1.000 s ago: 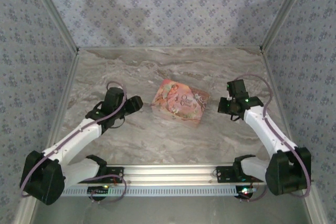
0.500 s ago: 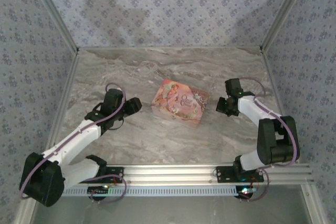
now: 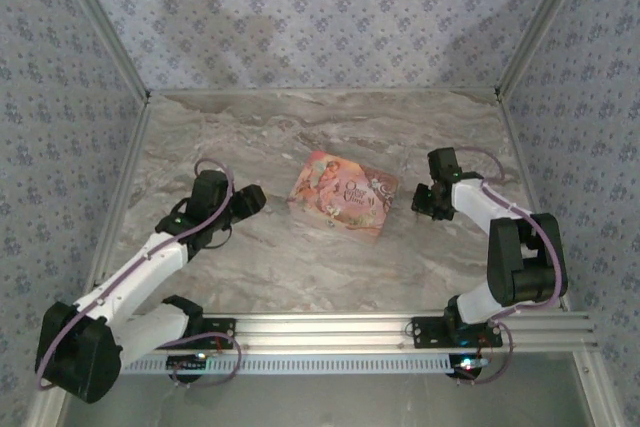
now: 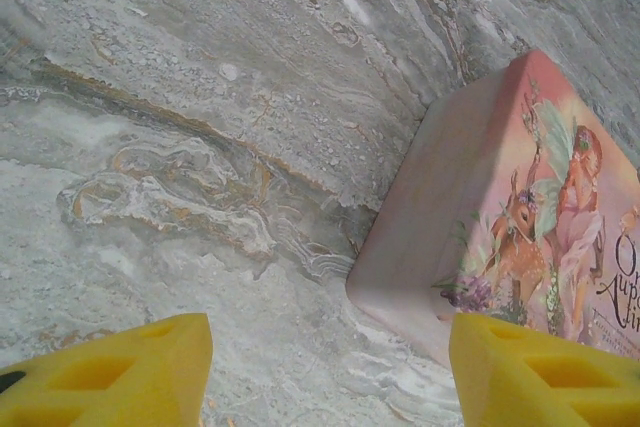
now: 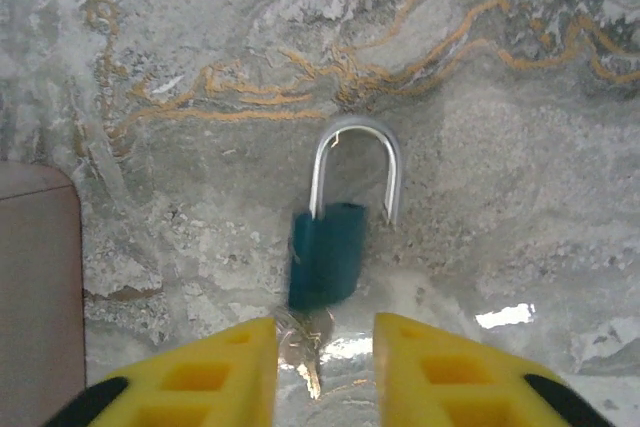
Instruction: Unlock a padlock with a key
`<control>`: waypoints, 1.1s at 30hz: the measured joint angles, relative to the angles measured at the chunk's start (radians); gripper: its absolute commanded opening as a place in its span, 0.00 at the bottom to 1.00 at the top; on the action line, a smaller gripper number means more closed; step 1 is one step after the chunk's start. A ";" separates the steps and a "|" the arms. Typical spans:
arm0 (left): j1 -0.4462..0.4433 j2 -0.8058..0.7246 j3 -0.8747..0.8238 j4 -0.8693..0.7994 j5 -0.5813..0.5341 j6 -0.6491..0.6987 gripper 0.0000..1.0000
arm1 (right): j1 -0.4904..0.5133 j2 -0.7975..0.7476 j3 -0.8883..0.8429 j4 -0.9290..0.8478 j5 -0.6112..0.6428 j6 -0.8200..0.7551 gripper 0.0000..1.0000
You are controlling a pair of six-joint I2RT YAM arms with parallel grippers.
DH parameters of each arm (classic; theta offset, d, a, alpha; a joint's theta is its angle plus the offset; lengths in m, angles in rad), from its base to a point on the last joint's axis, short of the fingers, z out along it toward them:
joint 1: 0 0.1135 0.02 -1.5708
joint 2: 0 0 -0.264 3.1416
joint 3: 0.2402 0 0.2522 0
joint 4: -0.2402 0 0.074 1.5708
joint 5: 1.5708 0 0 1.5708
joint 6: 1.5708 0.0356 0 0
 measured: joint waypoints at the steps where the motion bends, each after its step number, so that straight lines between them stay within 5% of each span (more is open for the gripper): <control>1: 0.000 -0.006 -0.002 -0.003 0.000 0.000 0.65 | 0.000 -0.003 0.007 -0.006 0.000 0.002 0.44; 8: 0.021 -0.041 -0.002 -0.034 -0.001 0.000 0.70 | -0.005 -0.094 0.038 -0.071 0.000 0.002 0.52; 9: 0.026 -0.044 -0.002 -0.038 -0.003 -0.001 0.77 | -0.005 -0.114 0.046 -0.083 0.002 0.001 0.80; 10: 0.031 -0.047 -0.002 -0.044 -0.005 0.001 0.98 | -0.005 -0.135 0.055 -0.094 0.008 0.000 1.00; 21: 0.134 -0.032 0.128 -0.157 -0.079 0.114 0.98 | -0.010 -0.266 0.129 -0.099 0.172 -0.025 1.00; 28: 0.178 0.041 0.188 -0.087 -0.222 0.389 0.98 | -0.012 -0.365 -0.082 0.235 0.420 -0.134 1.00; 33: 0.289 0.056 0.084 0.066 -0.262 0.521 0.98 | -0.019 -0.374 -0.257 0.446 0.536 -0.227 1.00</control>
